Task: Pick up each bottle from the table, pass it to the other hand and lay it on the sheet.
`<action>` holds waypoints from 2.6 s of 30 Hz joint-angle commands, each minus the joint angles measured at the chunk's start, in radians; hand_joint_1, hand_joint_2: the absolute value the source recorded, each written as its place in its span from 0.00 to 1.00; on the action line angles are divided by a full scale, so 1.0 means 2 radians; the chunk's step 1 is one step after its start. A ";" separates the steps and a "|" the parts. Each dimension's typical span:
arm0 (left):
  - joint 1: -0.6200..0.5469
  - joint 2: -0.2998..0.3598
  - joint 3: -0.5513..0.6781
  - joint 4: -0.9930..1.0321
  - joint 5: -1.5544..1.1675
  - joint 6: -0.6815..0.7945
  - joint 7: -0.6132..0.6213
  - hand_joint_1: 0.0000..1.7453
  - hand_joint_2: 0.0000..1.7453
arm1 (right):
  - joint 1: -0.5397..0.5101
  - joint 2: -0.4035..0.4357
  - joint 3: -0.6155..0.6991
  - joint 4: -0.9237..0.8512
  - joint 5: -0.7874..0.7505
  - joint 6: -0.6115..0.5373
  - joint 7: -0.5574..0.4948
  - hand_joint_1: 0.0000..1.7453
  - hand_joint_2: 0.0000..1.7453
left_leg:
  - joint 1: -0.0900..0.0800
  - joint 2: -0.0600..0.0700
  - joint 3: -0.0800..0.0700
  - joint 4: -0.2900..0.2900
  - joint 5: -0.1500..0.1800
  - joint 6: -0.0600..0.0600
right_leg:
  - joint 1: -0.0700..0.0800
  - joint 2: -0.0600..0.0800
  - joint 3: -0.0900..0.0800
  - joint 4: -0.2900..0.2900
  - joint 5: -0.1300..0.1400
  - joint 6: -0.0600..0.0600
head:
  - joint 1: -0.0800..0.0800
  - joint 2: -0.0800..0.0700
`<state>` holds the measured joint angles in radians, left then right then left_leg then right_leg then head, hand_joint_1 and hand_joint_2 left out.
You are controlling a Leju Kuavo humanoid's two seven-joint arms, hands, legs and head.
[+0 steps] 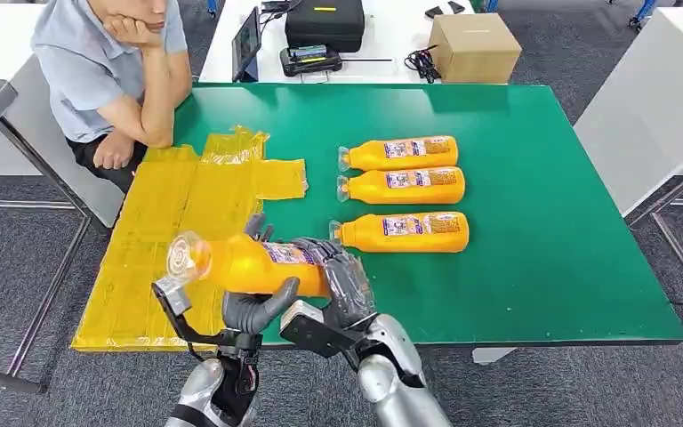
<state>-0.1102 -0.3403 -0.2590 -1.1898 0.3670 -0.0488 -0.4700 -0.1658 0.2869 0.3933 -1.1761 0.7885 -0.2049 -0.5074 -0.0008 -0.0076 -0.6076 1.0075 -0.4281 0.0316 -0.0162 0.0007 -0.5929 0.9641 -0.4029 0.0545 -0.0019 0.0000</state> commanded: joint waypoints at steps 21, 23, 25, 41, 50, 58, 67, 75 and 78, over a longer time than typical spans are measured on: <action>-0.013 0.002 0.007 -0.034 -0.031 0.057 -0.018 1.00 1.00 | -0.016 -0.002 -0.011 0.088 -0.031 -0.019 -0.008 0.00 1.00 | 0.000 0.000 0.001 0.000 0.000 -0.001 | 0.000 0.000 0.001 0.000 0.000 -0.001 | 0.000 0.000; -0.009 0.008 0.006 -0.054 -0.092 0.106 -0.030 1.00 1.00 | -0.006 -0.002 -0.016 0.084 -0.039 -0.022 -0.008 0.00 1.00 | 0.000 0.000 0.002 0.000 -0.001 -0.001 | 0.000 0.000 0.002 0.000 -0.001 -0.001 | 0.000 0.000; -0.003 0.020 0.002 -0.083 -0.189 0.160 -0.021 1.00 1.00 | 0.011 -0.006 -0.022 0.072 -0.044 -0.027 -0.009 0.00 1.00 | 0.000 0.000 0.002 0.000 -0.001 -0.001 | 0.001 0.000 0.002 0.000 -0.001 -0.001 | 0.000 0.000; -0.037 0.074 0.047 -0.065 -0.757 0.226 0.156 1.00 1.00 | 0.039 -0.016 -0.088 0.006 -0.054 -0.003 -0.010 0.00 1.00 | 0.000 0.000 0.001 -0.001 0.000 -0.001 | 0.000 0.000 0.001 0.000 0.000 -0.001 | 0.000 0.000; -0.067 0.094 0.067 -0.015 -0.799 0.196 0.175 1.00 1.00 | 0.041 -0.016 -0.098 -0.002 -0.058 0.009 -0.018 0.00 1.00 | 0.000 0.000 0.002 -0.001 0.000 -0.001 | 0.000 0.000 0.002 0.000 -0.001 -0.001 | 0.000 0.000; -0.138 0.124 0.098 0.132 -0.848 0.188 0.186 1.00 1.00 | 0.026 -0.011 -0.104 0.019 -0.077 0.036 -0.033 0.00 1.00 | 0.000 0.000 0.002 -0.001 0.000 -0.001 | 0.000 0.000 0.002 0.000 0.000 -0.001 | 0.000 0.000; -0.193 0.146 0.119 0.275 -0.875 0.204 0.192 1.00 1.00 | 0.011 -0.008 -0.103 0.053 -0.094 0.048 -0.043 0.00 1.00 | 0.000 0.000 0.002 -0.001 0.000 -0.001 | 0.000 0.000 0.002 0.000 0.000 -0.001 | 0.000 0.000; -0.208 0.147 0.138 0.319 -0.875 0.199 0.205 1.00 1.00 | 0.017 -0.010 -0.096 0.051 -0.094 0.053 -0.044 0.00 1.00 | 0.001 0.001 0.003 0.000 0.000 -0.002 | 0.001 0.001 0.003 0.000 0.000 -0.001 | 0.000 0.000; -0.211 0.139 0.152 0.329 -0.861 0.188 0.188 0.28 1.00 | 0.016 -0.011 -0.098 0.053 -0.098 0.053 -0.045 0.00 1.00 | 0.001 0.000 0.003 -0.001 0.000 -0.001 | 0.000 0.001 0.003 0.000 0.000 -0.001 | 0.000 0.000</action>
<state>-0.4753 -0.0706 -0.0263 -0.7228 -1.3844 0.3738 -0.0660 -0.1003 0.2758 0.2045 -1.1402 0.6031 -0.1042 -0.5947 0.0000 -0.0090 -0.6061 1.0074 -0.4270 0.0303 -0.0159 0.0002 -0.5911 0.9657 -0.4029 0.0545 -0.0015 0.0000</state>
